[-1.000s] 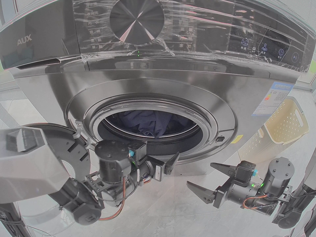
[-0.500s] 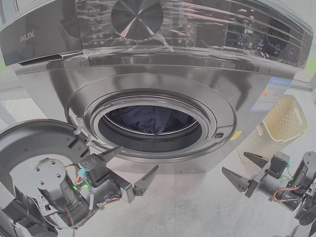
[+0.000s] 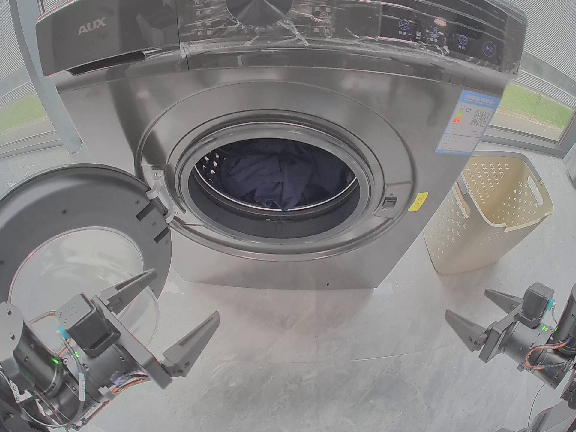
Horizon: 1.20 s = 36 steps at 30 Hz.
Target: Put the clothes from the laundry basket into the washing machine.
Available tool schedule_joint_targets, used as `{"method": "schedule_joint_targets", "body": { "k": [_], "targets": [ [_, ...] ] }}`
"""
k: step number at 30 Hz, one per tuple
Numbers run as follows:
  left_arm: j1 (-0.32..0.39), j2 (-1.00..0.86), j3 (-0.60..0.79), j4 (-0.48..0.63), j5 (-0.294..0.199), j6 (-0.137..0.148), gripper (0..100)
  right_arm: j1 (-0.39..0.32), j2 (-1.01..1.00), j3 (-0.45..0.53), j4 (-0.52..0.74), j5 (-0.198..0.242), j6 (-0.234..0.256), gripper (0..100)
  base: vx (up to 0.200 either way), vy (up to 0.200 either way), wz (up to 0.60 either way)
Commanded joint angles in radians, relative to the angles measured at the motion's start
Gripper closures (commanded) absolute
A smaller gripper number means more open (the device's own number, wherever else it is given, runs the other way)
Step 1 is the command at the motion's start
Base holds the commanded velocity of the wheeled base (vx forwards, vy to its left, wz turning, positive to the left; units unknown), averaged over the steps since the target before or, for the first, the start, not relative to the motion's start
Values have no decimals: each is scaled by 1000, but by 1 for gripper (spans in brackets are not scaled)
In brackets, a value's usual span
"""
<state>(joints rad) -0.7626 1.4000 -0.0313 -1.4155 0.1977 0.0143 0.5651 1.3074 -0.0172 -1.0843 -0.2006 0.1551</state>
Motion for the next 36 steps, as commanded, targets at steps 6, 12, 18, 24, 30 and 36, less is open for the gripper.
{"method": "schedule_joint_targets", "body": {
  "k": [6, 12, 18, 24, 30, 36],
  "targets": [
    [108, -408, 30, 323, 0, 12, 0, -96, -301, 17, 244, -36, 34, 0, -200, 0, 0],
    [193, -656, 30, 599, -29, 1, 0, -166, -517, 17, 480, -22, 20, 0, -33, 0, 0],
    [302, -855, 30, 831, -32, -68, 0, -272, -731, 17, 646, 3, -20, 0, -100, 0, 0],
    [401, -1112, 28, 1096, -44, -82, 0, -386, -964, 17, 830, 99, -69, 0, 0, 0, 0],
    [509, -1225, 28, 1162, -99, -83, 0, -453, -1085, 17, 902, 195, -100, 0, 0, 0, 0],
    [605, -1291, 30, 1212, -109, -73, 0, -482, -1208, 17, 1029, 234, -118, 0, 0, 0, 0]
  ]
}}
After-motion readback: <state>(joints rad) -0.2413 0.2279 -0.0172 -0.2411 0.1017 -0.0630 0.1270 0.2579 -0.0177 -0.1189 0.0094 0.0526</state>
